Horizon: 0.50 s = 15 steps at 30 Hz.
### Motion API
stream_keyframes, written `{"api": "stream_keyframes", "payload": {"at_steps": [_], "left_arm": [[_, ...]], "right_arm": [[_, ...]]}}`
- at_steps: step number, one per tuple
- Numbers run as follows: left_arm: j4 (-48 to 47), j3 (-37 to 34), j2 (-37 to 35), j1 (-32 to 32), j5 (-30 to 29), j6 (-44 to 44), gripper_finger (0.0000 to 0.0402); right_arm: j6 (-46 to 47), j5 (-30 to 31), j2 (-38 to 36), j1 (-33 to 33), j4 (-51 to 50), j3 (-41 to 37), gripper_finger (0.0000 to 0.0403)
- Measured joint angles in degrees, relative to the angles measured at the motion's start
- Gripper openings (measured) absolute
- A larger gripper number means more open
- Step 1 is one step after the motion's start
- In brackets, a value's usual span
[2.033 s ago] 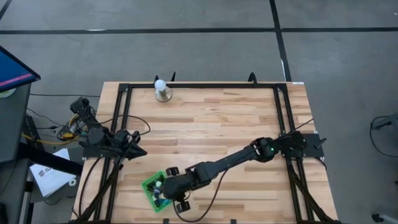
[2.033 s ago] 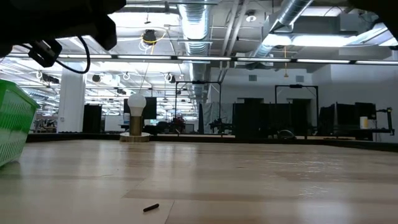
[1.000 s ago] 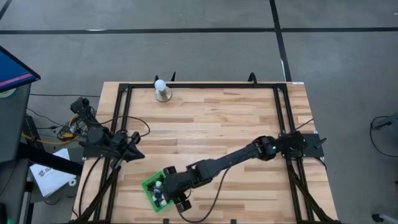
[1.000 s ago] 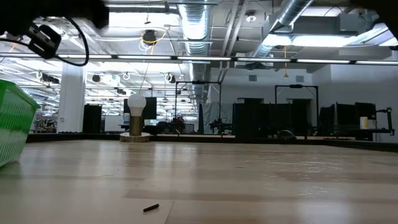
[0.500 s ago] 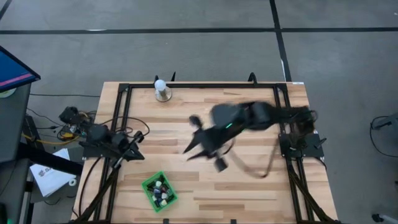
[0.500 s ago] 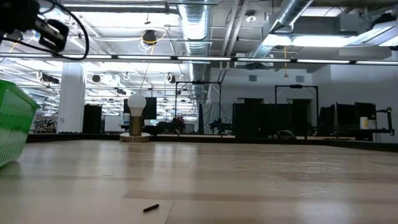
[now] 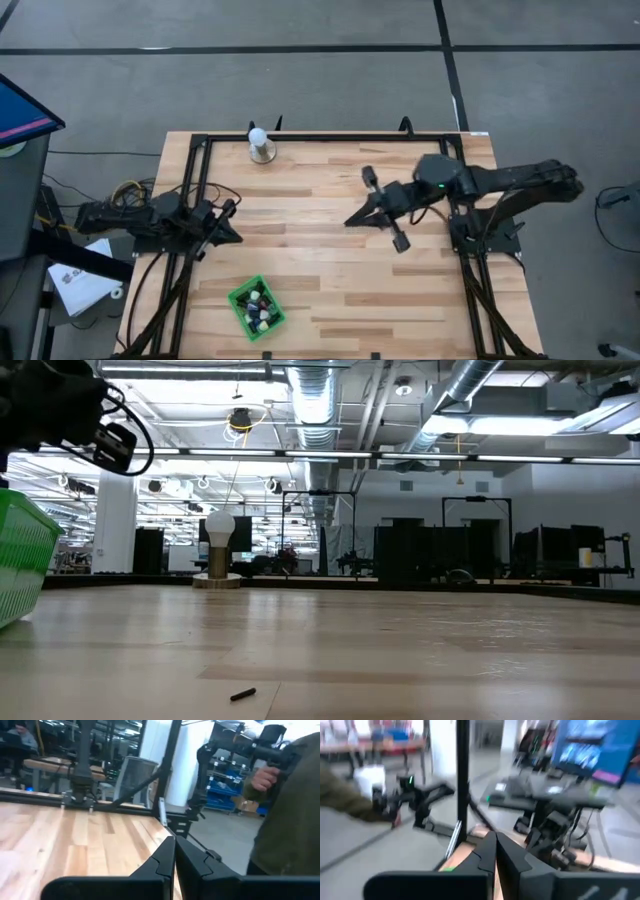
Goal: Pick & Place Nail Polish
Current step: Return to Home Position
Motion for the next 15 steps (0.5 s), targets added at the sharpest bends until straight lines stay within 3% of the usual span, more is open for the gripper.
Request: {"api": "stream_keyframes", "payload": {"at_steps": [4, 7, 10, 15], "left_arm": [[0.0, 0.0, 0.0, 2.9, 0.2, 2.2, 0.0004], [0.1, 0.0, 0.0, 3.2, -3.2, 6.1, 0.0004], [0.0, 0.0, 0.1, 3.2, -7.5, 7.8, 0.0005], [-0.1, 0.0, 1.5, 2.2, -9.3, 10.5, 0.0005]], "right_arm": [[6.4, 0.0, -8.3, -1.2, 19.2, -17.4, 0.0002], [11.2, 0.0, -11.8, -1.8, 28.9, -28.5, 0.0001], [14.8, 0.2, -14.3, -2.1, 36.7, -37.2, 0.0], [18.0, 0.2, -15.2, -2.3, 47.9, -48.6, 0.0]]}}
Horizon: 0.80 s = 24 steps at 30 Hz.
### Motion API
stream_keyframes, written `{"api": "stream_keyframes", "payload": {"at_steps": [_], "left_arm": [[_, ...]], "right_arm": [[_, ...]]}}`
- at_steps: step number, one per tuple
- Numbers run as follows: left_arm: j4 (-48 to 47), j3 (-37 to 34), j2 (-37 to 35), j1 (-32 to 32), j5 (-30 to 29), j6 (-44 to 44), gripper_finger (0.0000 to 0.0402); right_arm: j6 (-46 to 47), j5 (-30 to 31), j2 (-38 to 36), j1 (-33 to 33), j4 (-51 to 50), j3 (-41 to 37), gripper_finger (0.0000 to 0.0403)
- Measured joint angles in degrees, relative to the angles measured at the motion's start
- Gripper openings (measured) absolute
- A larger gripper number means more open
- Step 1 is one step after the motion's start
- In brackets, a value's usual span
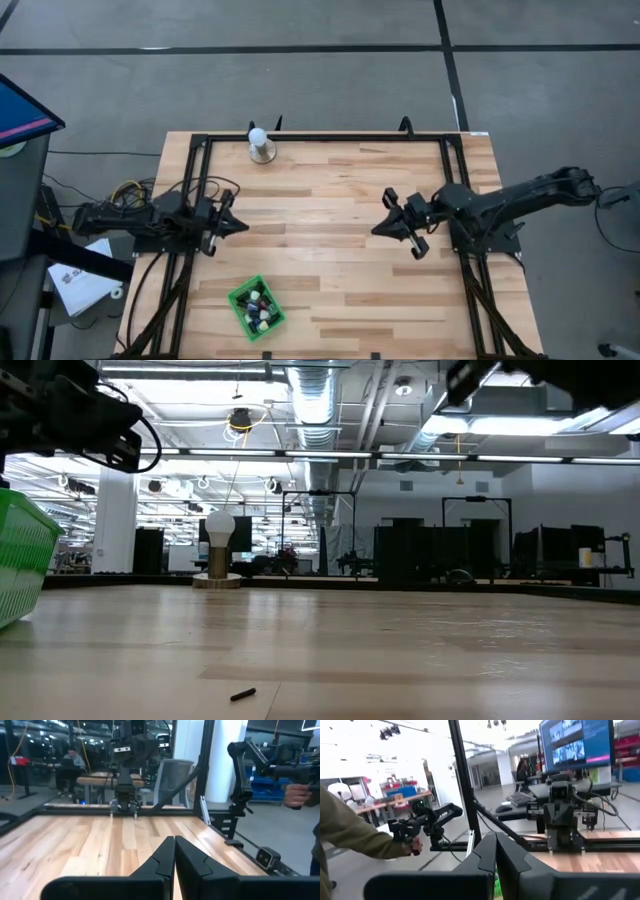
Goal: Pick & Place Nail Polish
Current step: Return to Home Position
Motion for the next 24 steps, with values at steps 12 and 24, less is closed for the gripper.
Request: {"api": "stream_keyframes", "payload": {"at_steps": [12, 24], "left_arm": [[0.3, 0.0, 1.2, -1.1, -2.5, -1.4, 0.0008], [0.1, 0.0, 1.2, -0.8, -4.6, -1.6, 0.0008]], "right_arm": [[4.6, 2.9, 4.0, -2.5, 35.5, -23.6, 0.0], [15.9, -6.0, -7.6, -15.3, 33.6, -24.3, 0.0]]}}
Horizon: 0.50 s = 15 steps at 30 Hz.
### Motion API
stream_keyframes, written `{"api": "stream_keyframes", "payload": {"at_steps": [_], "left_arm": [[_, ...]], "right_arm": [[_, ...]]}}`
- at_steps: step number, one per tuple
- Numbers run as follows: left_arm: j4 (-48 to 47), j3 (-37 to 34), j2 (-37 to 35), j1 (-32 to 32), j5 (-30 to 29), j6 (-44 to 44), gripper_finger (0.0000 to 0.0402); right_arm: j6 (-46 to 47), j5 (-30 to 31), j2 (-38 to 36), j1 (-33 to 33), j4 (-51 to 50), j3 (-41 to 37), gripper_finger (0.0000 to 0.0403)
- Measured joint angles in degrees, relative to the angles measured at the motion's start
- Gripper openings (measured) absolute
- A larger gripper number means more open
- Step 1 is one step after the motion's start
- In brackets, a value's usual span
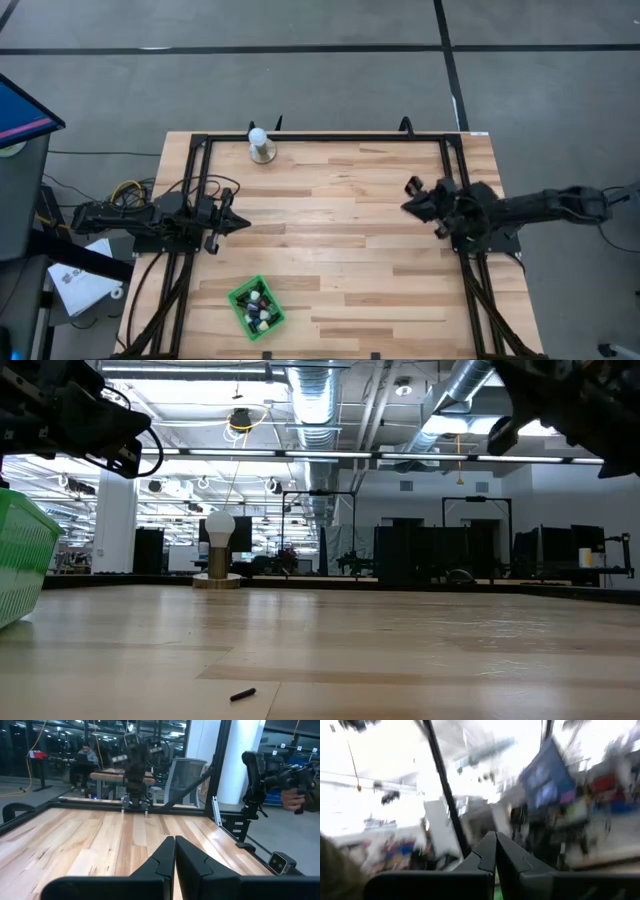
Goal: Pick & Place Nail Polish
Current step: Return to Home Position
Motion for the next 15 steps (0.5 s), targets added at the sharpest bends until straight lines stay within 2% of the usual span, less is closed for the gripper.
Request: {"api": "stream_keyframes", "payload": {"at_steps": [2, 5, 7, 11, 13, 15], "left_arm": [[-0.1, 0.0, 0.0, 0.0, 0.0, -0.1, 0.0008], [-0.2, 0.0, 0.0, 0.0, 0.4, -0.2, 0.0008], [-0.9, 0.0, -0.1, 0.0, 0.7, -0.3, 0.0008], [-1.6, 0.0, -0.1, 0.0, 0.8, -1.1, 0.0008], [-1.5, 0.0, -0.1, 0.0, 0.8, -1.1, 0.0008], [-1.6, 0.0, -0.1, 0.0, 0.8, -1.1, 0.0008]], "right_arm": [[0.5, -0.1, -5.8, -2.5, -5.3, 0.2, 0.0], [0.9, 0.1, -14.4, -2.9, -25.2, 3.2, 0.0], [-1.8, 0.8, -19.7, -1.4, -38.8, 8.0, 0.0], [-13.3, 11.5, -27.7, 5.0, -63.4, 17.4, 0.0], [-17.2, 18.0, -31.0, 8.9, -71.1, 20.1, 0.0], [-19.2, 22.6, -34.6, 12.5, -74.5, 20.7, 0.0]]}}
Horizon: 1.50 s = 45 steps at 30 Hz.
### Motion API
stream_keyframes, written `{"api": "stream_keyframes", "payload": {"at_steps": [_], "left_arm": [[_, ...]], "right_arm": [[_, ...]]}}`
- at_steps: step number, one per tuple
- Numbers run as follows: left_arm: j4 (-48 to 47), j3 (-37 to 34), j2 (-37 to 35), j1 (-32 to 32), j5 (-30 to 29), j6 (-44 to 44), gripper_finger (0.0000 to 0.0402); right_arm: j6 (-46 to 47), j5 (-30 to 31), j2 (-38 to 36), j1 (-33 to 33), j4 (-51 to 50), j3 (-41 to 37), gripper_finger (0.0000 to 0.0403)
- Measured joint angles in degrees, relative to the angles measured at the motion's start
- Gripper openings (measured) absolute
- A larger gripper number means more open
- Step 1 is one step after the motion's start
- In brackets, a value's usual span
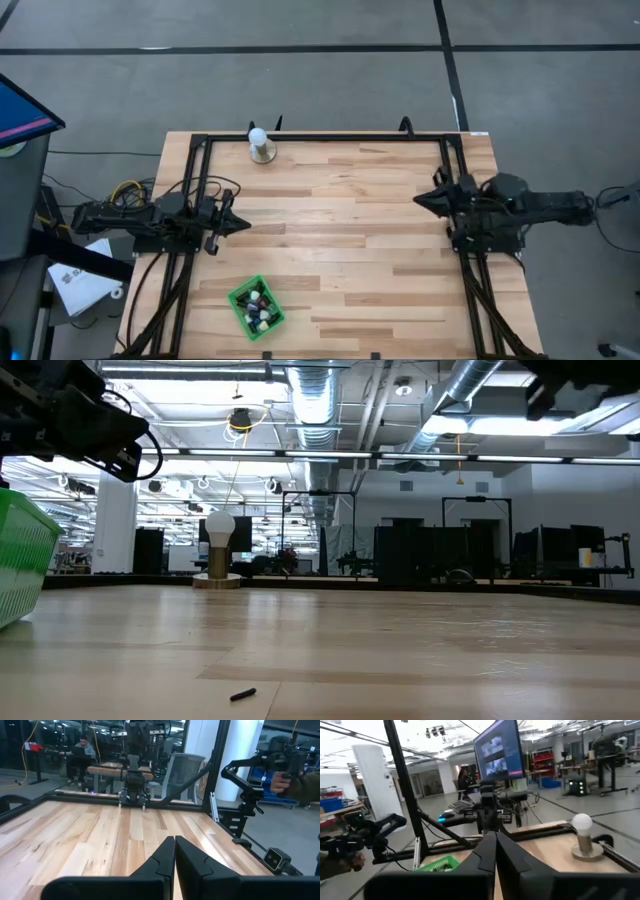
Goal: Pick & Place Nail Polish
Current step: Return to Home Position
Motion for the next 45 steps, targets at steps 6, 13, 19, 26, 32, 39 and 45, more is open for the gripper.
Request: {"api": "stream_keyframes", "payload": {"at_steps": [6, 13, 19, 26, 32, 39, 45], "left_arm": [[0.1, 0.0, 0.0, 0.0, 0.0, 0.1, 0.0008], [0.7, 0.0, 0.0, 0.0, -1.6, 0.3, 0.0008], [1.0, 0.0, 0.0, 0.1, -2.2, 2.5, 0.0008], [0.6, 0.0, 0.1, 1.2, -2.2, 2.7, 0.0008], [0.5, 0.0, 0.1, 2.2, -2.2, 2.7, 0.0008], [0.0, 0.0, 0.1, 2.3, -2.2, 2.7, 0.0008], [0.1, 0.0, 0.1, 2.3, -2.2, 2.7, 0.0008]], "right_arm": [[-0.4, 12.1, -10.7, 7.8, -5.4, -5.2, 0.0], [-2.1, 13.9, -14.4, 11.3, -3.7, -13.0, 0.0], [-1.0, 7.7, -14.9, 11.4, 1.4, -20.6, 0.0], [-7.6, 2.8, -14.0, 9.5, 0.3, -20.6, 0.0], [-7.4, 2.7, -14.0, 8.3, 0.2, -20.6, 0.0], [-7.3, 2.8, -14.0, 7.4, 0.2, -20.6, 0.0], [-7.3, 2.8, -14.0, 7.2, 0.3, -20.6, 0.0]]}}
